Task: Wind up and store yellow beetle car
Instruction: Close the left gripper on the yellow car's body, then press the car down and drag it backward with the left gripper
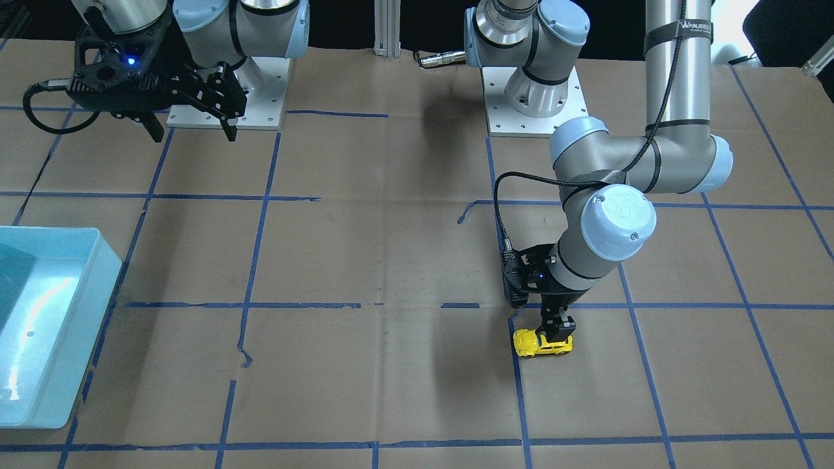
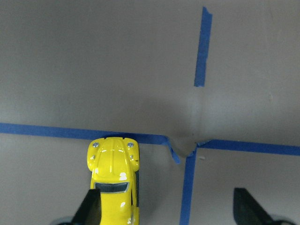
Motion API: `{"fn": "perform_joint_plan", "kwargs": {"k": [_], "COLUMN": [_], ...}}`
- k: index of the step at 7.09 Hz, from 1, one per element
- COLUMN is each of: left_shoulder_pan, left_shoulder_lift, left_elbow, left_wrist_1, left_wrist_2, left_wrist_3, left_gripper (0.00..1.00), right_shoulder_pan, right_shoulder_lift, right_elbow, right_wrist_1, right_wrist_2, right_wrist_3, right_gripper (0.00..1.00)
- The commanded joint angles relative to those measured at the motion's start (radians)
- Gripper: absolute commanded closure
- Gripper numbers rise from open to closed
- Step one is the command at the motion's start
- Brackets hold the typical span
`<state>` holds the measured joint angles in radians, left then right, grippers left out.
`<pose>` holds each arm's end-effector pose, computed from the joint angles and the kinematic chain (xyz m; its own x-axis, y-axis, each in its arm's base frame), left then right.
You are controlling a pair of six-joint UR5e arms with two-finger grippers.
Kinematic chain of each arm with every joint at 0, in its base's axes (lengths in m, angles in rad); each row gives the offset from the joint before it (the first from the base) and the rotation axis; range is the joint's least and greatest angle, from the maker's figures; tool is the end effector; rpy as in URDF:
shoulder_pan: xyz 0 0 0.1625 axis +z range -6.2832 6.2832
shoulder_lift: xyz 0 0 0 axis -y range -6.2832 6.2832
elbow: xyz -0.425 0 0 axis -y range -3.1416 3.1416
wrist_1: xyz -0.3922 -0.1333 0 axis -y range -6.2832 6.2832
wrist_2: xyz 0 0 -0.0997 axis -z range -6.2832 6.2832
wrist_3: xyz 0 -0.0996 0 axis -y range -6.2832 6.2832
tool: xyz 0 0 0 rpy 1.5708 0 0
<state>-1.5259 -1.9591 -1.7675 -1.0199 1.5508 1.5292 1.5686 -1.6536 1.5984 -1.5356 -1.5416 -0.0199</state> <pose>-0.1089 -0.5896 0.2364 -0.0863 0.9957 0.0349 0.9960 0.0870 -0.0186 0.1352 -0.4584 0.5101 -0.9994 -0.0183 -0.0288 -0.0177 0.9996 -0.0206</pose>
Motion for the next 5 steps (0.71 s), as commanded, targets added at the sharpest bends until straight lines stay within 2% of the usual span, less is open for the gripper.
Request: {"fn": "perform_joint_plan", "kwargs": {"k": [1,4,5], "left_shoulder_pan": [0.004,0.026,0.026], "left_shoulder_lift": [0.006,-0.041,-0.07], "left_elbow": [-0.017,0.005,0.003], "left_wrist_1": [0.036,0.099,0.162], "left_wrist_2": [0.064,0.064,0.066], "left_wrist_3": [0.081,0.121,0.123], "left_gripper": [0.02,0.02,0.02], "right_shoulder_pan": [-0.001,0.001,0.001], "right_shoulder_lift": [0.0,0.0,0.0], "right_elbow": [0.0,0.0,0.0], "right_wrist_1": [0.0,0.0,0.0], "right_wrist_2": [0.0,0.0,0.0], "right_wrist_3": [0.0,0.0,0.0], "right_gripper": [0.0,0.0,0.0]}}
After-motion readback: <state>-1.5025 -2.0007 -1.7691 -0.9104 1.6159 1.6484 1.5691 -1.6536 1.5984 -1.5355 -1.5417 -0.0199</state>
